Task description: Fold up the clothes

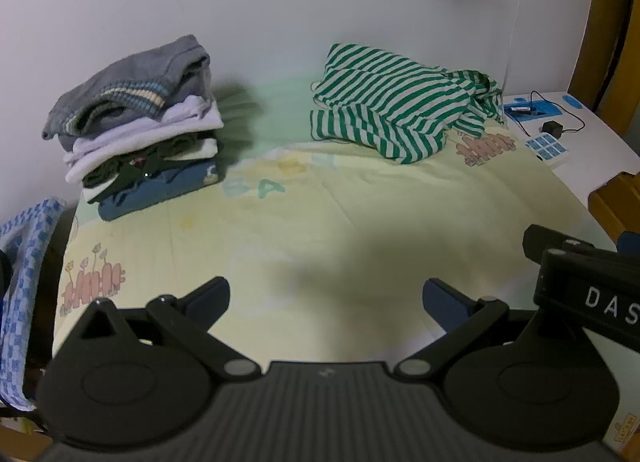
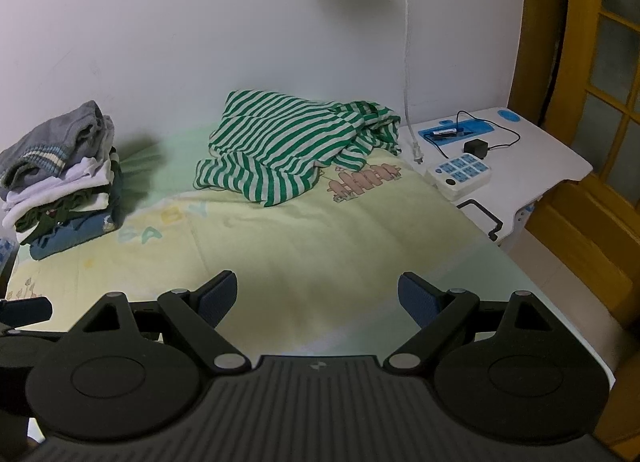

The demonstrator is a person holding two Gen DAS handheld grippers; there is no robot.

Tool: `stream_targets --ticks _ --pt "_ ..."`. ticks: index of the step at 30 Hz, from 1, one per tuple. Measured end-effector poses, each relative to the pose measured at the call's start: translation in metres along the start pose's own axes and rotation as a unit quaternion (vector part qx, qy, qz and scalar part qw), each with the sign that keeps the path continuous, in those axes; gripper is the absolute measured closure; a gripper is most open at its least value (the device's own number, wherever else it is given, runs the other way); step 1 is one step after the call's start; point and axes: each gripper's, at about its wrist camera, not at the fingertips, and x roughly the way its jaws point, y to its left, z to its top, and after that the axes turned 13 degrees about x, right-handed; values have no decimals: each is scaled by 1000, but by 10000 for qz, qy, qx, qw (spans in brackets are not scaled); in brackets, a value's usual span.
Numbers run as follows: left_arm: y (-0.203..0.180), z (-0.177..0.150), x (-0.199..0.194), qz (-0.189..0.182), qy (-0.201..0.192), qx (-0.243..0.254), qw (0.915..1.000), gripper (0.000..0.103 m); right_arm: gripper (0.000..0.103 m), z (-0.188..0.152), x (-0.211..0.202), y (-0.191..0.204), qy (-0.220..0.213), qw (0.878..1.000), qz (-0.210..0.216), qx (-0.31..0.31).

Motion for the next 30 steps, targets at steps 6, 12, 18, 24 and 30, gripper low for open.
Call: stream_targets --ticks 6,12,18,24,30 --pt "0 0 -1 24 8 -36 10000 0 13 1 1 -1 4 10000 8 16" --pt "-2 1 2 25 36 -49 10000 0 13 1 4 -2 21 10000 18 0" --pt "-7 9 15 155 173 -74 9997 0 13 4 20 -6 143 9998 113 28" --pt "-16 25 42 317 372 -169 9987 0 13 18 52 -13 348 9988 297 -176" --pt "-29 58 77 338 447 -132 9983 1 13 50 100 -26 447 9970 415 -466"
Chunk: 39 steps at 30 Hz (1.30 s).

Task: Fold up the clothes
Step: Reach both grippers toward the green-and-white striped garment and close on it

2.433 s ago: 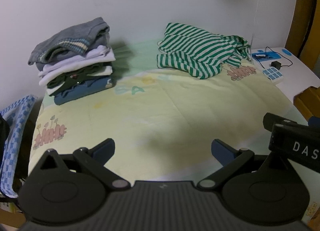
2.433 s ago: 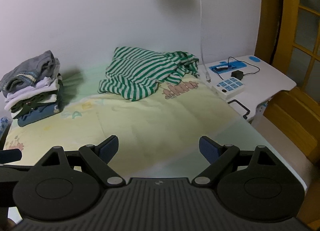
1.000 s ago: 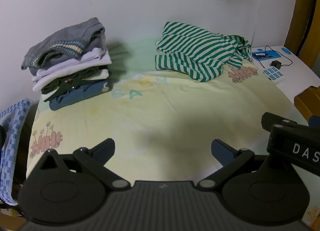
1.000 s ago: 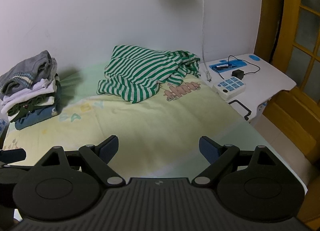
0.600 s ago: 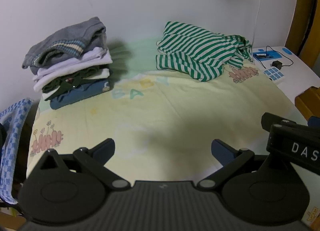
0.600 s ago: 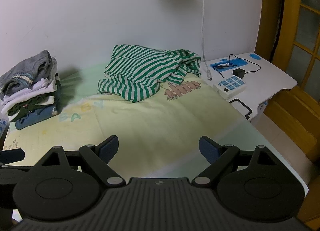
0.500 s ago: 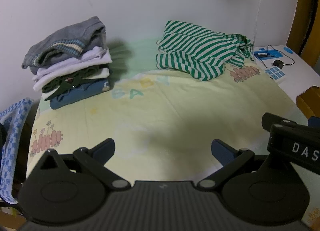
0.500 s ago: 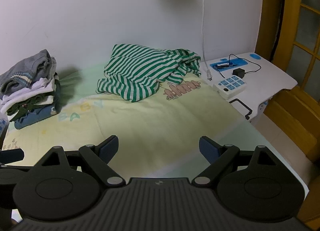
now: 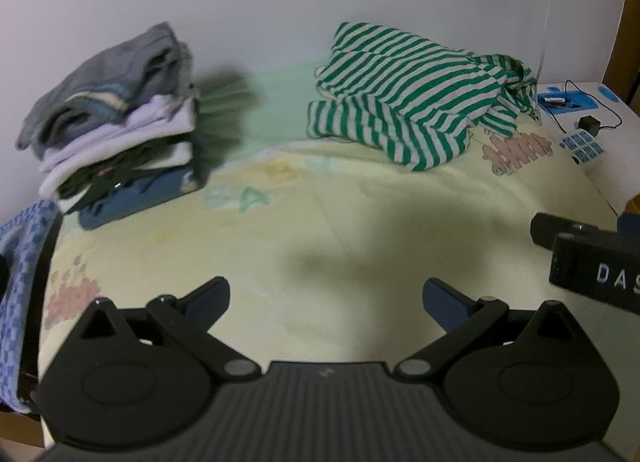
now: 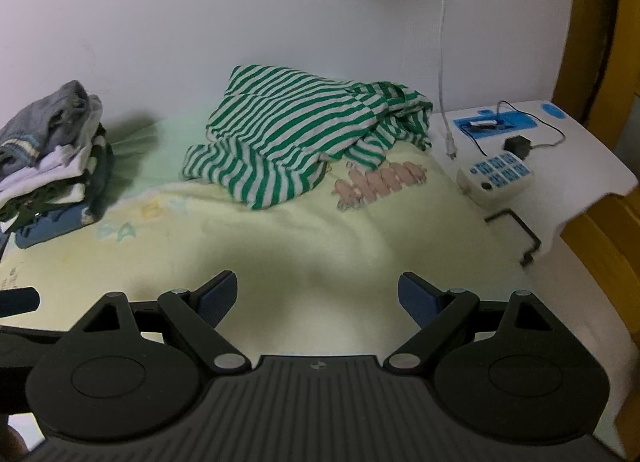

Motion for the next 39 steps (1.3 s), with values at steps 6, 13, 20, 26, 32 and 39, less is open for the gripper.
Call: stream_targets --ticks 6,13,20,26,32,39 --pt "-16 43 33 19 -67 101 9999 1 14 43 48 -20 175 9993 86 -324" --pt "-36 82 86 -3 -84 386 9992 1 14 107 110 -31 197 9985 -1 -514" --pt "-57 102 134 -97 122 370 9992 3 18 148 172 -35 512 9986 44 -137" --pt "-60 118 163 64 193 325 9993 3 23 163 218 -35 694 9976 -52 65" --pt "-62 118 175 113 198 262 9994 3 27 167 248 -38 792 9966 -39 235" --pt "-69 129 171 35 139 303 9994 52 84 165 236 -36 509 9975 419 237"
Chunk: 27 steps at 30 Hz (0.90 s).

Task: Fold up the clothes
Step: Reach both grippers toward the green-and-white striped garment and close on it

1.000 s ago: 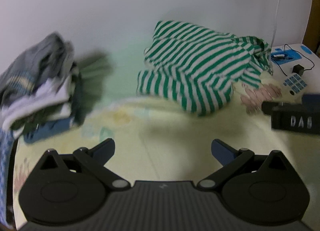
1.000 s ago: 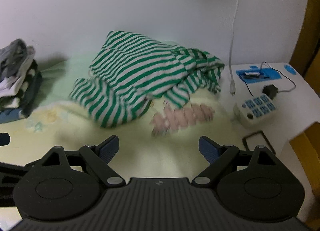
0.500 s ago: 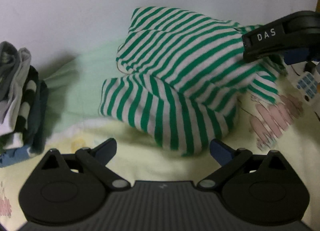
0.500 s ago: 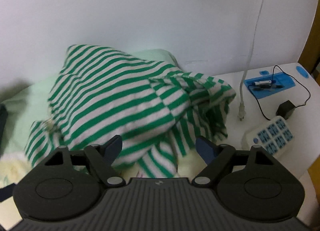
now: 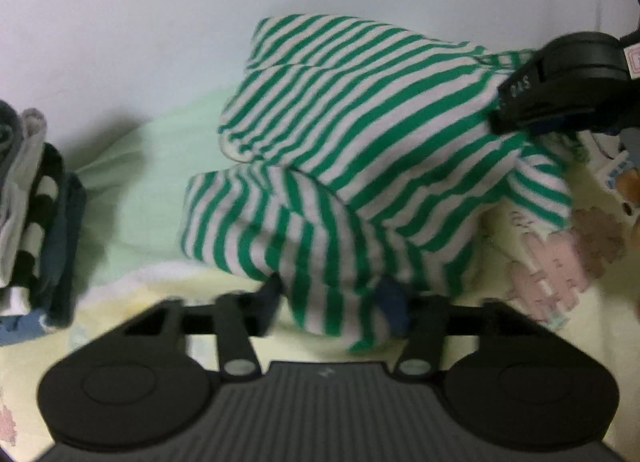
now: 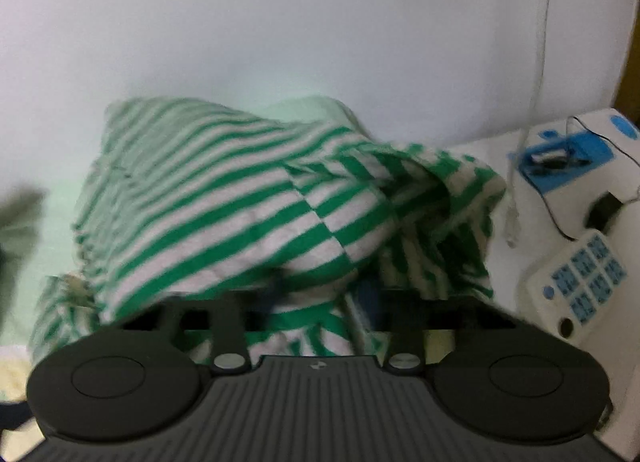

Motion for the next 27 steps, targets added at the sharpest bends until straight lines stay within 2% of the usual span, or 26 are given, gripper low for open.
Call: stream_targets --ticks 2,4,5,6,13,21,27 --pt "-4 1 -1 85 -25 134 9999 56 87 1 -6 -1 -32 10000 71 35" --pt "-5 1 -3 184 -20 153 9997 70 89 0 -11 -4 -65 9999 144 29" --pt "-4 1 -4 232 -4 119 9997 90 91 0 -14 -5 -77 9998 185 20" --pt "-3 0 -5 281 12 85 9996 100 92 -1 -17 -5 -105 9997 220 -13" --pt "13 1 -8 171 193 -281 9993 100 93 -2 -30 4 -242 9993 234 -171" --pt "15 -4 -14 297 208 -378 9986 100 95 -2 -47 16 -344 9989 80 -299" --pt "25 -9 -31 420 137 -540 9976 100 99 -3 -61 23 -449 9980 184 -395"
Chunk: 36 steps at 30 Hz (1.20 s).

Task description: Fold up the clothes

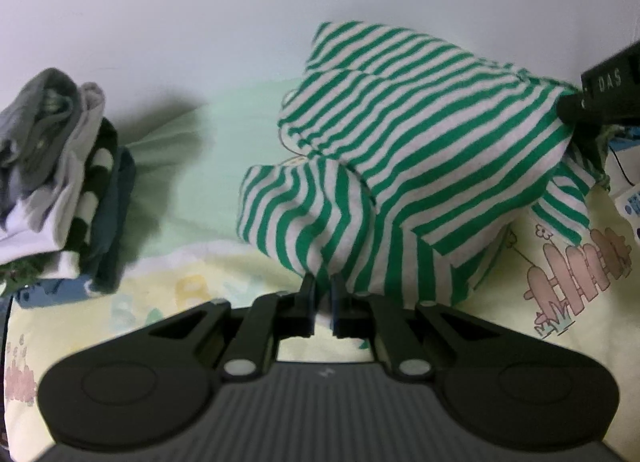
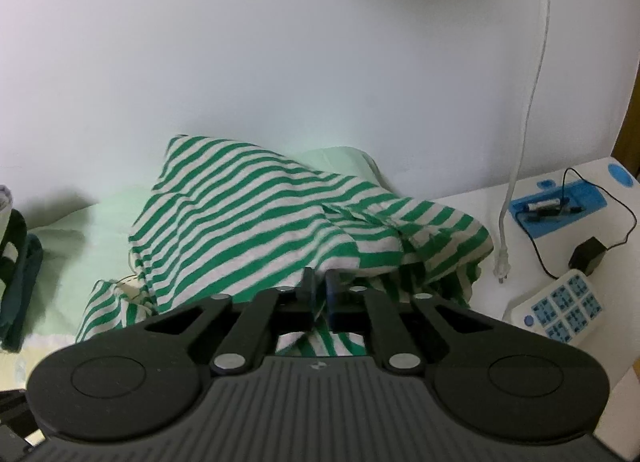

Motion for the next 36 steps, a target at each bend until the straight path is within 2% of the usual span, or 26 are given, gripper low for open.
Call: stream_targets --ticks 2,8,15,16,17,18,20,21,23,26,29,32,33,34,35,36 --pt "5 0 -7 10 -41 -45 10000 100 103 0 -4 2 -35 10000 38 -30" --pt "15 -3 -18 68 -95 -85 9999 100 103 -1 -16 10 -131 9997 143 -129" --pt "24 -10 -37 116 -266 -203 9994 100 101 -12 -16 -4 26 9999 95 -69" --pt "25 -12 -42 123 -306 -208 9992 100 98 -16 -16 -8 103 9999 101 -75" --pt "27 -14 -46 131 -347 -213 9991 100 84 -19 -16 -12 146 9998 101 -42" --pt "28 -16 -51 138 -387 -218 9989 100 66 -21 -16 -17 166 9998 97 17" --pt "31 -21 -59 165 -454 -229 9986 100 48 -26 -15 -26 207 9997 89 135" --pt "33 -23 -61 232 -425 -239 9985 103 44 -28 -15 -31 227 9995 85 194" --pt "37 -28 -65 381 -393 -256 9982 103 41 -33 -15 -40 267 9991 77 312" --pt "46 -38 -66 206 -345 -284 9988 103 38 -32 -10 -44 281 9990 -20 353" --pt "35 -48 -61 60 -299 22 9995 101 38 -31 -3 -46 272 9988 -149 377" --pt "13 -57 -56 -63 -412 527 9977 83 38 -28 3 -48 241 9985 -272 416" --pt "5 -58 -53 -90 -474 696 9964 69 38 -28 5 -48 251 9984 -272 418" --pt "-3 -57 -50 -48 -527 823 9952 60 38 -27 8 -46 280 9986 -233 392" --pt "-10 -56 -46 -6 -580 950 9938 43 38 -26 12 -45 312 9988 -196 326" --pt "-16 -55 -42 34 -624 1052 9925 37 38 -25 15 -43 342 9990 -168 242"
